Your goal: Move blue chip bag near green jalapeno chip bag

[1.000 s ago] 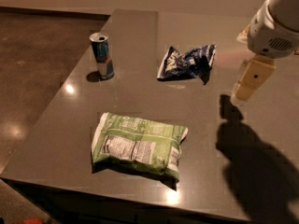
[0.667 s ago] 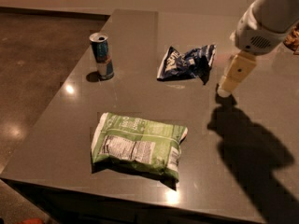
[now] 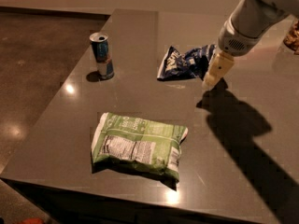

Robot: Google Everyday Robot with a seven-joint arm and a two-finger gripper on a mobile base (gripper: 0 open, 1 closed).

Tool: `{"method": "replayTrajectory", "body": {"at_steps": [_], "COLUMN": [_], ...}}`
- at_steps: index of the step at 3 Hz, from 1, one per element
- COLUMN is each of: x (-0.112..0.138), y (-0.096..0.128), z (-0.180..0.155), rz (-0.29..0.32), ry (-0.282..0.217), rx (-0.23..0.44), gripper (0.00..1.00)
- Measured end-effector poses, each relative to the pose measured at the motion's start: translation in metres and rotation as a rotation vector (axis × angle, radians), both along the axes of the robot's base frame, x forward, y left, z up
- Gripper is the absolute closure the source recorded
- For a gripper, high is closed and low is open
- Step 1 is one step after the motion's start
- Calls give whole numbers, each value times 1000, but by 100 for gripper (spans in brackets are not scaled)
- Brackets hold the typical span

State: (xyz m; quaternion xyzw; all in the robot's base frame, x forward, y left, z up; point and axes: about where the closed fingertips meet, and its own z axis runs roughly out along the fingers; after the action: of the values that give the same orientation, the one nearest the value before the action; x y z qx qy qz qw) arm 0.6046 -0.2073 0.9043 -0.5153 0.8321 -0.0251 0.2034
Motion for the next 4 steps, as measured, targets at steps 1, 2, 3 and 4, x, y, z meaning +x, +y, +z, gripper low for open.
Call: {"method": "replayTrajectory", "body": {"at_steps": [1,2,3,4], "x": [25,45,60,67], "y": [-2,-5,-6,-5], "z": [-14,-23,-32,-36], "rz": [-54,-106,-158,-190], "ry": [2,13,26,40], "rx": [13,35,59,78], "gripper": [0,0,0,12]}}
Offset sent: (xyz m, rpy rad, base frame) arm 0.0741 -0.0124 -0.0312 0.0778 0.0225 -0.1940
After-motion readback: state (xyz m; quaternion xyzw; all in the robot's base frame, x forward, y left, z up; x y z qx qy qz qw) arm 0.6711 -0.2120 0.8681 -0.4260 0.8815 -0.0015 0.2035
